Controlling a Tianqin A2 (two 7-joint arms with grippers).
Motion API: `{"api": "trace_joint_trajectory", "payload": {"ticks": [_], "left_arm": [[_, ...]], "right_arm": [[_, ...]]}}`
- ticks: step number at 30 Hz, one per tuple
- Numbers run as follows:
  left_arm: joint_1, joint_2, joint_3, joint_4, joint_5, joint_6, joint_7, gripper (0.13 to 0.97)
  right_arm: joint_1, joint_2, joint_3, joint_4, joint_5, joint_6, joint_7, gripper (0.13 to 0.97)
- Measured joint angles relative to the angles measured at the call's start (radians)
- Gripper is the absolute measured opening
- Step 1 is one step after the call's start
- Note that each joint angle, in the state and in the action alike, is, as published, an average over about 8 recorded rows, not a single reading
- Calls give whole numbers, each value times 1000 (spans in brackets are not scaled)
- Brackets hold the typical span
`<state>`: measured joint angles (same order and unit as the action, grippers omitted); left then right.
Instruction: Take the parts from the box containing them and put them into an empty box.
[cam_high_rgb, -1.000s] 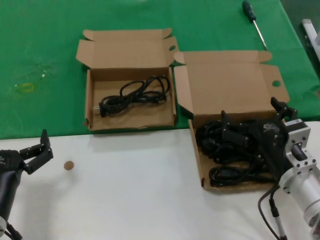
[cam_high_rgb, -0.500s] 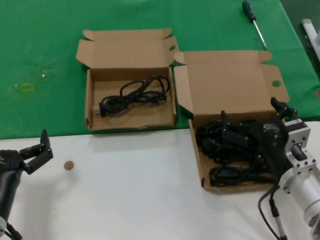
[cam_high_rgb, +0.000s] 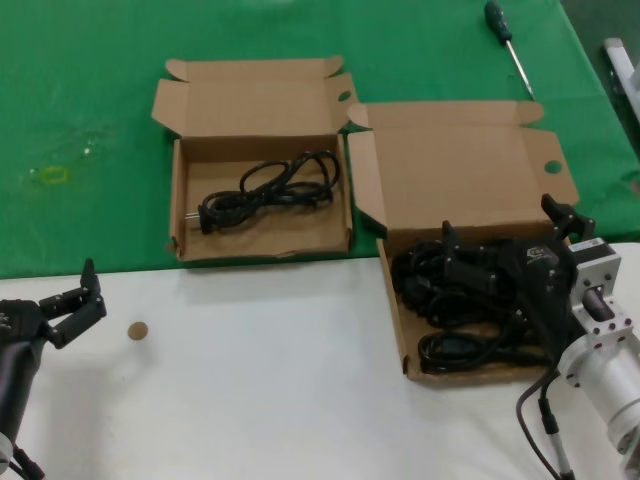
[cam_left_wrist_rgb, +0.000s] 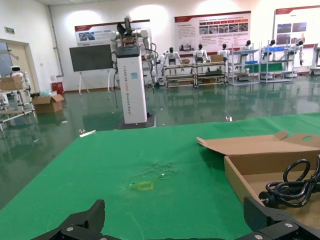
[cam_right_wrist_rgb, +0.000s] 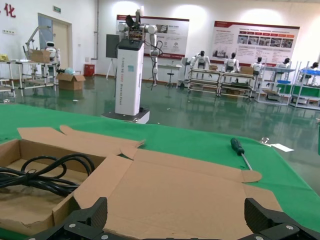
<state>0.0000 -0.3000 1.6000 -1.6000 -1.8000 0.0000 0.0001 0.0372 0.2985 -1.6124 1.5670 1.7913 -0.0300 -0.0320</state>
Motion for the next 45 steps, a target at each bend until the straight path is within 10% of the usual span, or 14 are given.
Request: {"api": "trace_joint_trajectory", "payload": {"ticks": [45], "left_arm": [[0, 0, 0, 0, 0, 0, 0, 966]], "right_arm": [[0, 0, 0, 0, 0, 0, 0, 966]]}}
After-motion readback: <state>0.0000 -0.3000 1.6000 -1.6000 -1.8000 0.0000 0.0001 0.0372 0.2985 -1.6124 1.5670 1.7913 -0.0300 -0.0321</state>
